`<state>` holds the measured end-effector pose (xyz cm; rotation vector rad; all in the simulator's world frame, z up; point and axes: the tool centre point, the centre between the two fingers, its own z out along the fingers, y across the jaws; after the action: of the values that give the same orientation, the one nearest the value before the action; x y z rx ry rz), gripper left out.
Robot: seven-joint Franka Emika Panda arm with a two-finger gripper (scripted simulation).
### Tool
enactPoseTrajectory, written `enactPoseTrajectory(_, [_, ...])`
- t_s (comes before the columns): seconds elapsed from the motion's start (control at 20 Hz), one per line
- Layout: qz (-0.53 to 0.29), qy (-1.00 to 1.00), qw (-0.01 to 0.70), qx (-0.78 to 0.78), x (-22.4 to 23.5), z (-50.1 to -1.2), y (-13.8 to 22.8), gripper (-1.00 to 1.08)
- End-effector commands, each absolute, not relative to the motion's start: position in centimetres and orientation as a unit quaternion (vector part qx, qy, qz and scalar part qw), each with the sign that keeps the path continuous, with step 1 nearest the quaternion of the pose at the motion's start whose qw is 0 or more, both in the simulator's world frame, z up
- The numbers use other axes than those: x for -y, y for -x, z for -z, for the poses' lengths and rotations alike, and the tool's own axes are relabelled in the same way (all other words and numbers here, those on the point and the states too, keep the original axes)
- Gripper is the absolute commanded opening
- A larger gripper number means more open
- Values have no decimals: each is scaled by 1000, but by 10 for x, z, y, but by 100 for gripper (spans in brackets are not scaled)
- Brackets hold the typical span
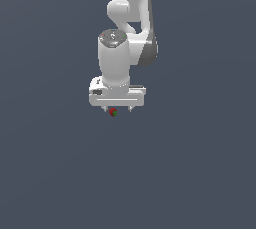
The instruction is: Pick up the object and move it to a goal position.
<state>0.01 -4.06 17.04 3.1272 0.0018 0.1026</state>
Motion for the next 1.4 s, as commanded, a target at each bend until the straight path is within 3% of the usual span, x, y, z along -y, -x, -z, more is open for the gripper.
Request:
enactPoseTrajectory(0.0, [-29, -999, 7, -15, 46, -159, 8, 100])
enactPoseTrajectory(0.75, [-4, -992, 2, -124, 75, -83, 73, 100])
enactPoseTrajectory(1.35, [0, -990, 0, -139, 79, -71, 84, 100])
